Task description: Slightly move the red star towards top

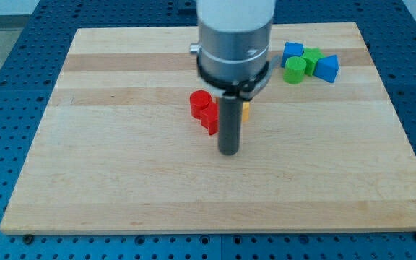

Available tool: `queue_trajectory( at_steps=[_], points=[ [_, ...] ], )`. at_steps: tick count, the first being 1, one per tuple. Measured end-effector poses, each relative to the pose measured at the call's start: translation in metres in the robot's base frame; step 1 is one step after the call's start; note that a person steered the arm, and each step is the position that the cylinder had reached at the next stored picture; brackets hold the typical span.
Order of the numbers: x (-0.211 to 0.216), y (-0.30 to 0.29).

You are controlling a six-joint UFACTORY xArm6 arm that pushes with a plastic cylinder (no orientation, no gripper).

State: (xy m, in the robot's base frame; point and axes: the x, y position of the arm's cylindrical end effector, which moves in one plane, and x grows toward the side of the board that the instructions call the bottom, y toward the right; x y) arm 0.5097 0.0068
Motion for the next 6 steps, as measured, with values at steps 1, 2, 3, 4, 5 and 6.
queue_trajectory(
  at_steps=[1, 2, 3, 4, 5, 6],
  points=[
    [-0.006, -0.022],
    [-0.018, -0.022],
    [-0.028, -0.022],
    [-0.036, -0.022],
    [-0.037, -0.022],
    [-0.037, -0.022]
  ],
)
